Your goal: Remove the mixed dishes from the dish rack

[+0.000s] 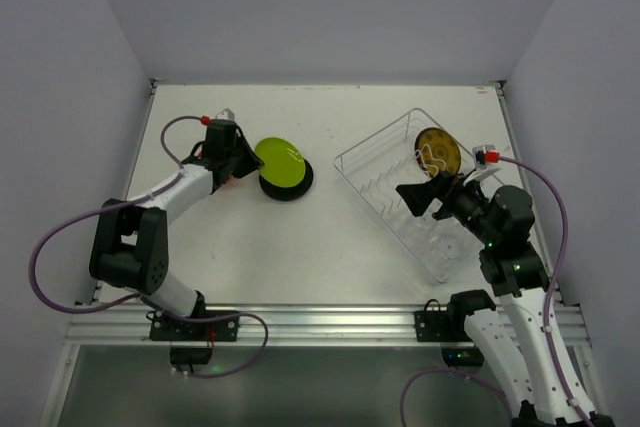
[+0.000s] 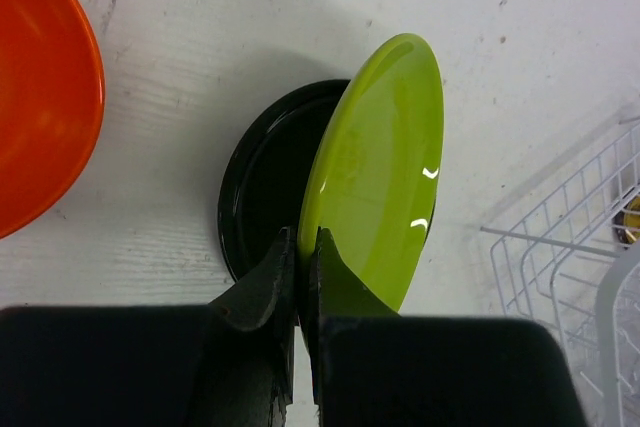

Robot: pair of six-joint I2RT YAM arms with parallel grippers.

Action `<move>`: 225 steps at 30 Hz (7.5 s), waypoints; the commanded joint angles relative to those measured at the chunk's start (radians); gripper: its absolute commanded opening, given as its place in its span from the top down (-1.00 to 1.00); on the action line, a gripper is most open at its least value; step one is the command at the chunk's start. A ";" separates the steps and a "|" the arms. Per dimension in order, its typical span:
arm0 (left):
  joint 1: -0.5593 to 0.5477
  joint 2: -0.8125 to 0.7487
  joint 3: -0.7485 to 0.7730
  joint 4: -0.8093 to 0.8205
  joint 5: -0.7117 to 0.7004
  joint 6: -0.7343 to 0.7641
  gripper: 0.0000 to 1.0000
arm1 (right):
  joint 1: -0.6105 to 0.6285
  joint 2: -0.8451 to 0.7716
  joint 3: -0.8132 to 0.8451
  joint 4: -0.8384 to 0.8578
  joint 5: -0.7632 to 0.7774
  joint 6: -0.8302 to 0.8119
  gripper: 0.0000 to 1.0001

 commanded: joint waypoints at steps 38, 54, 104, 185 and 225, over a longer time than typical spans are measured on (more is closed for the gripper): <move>-0.108 0.023 -0.069 0.049 -0.046 0.035 -1.00 | -0.002 0.095 0.061 -0.085 0.097 -0.120 -0.98; -0.108 -0.052 0.054 -0.199 -0.049 0.105 -1.00 | -0.002 0.285 0.173 -0.124 0.517 -0.132 -0.98; -0.146 -0.761 -0.199 -0.373 -0.206 0.378 -1.00 | -0.146 1.095 0.595 -0.065 0.422 -0.929 0.22; -0.521 -0.339 0.140 0.018 0.043 0.288 1.00 | -0.035 0.284 -0.093 0.654 -0.417 0.349 -0.98; -0.013 0.014 -0.078 0.106 0.021 -0.087 0.94 | -0.038 -0.242 -0.017 -0.165 -0.107 -0.050 -0.98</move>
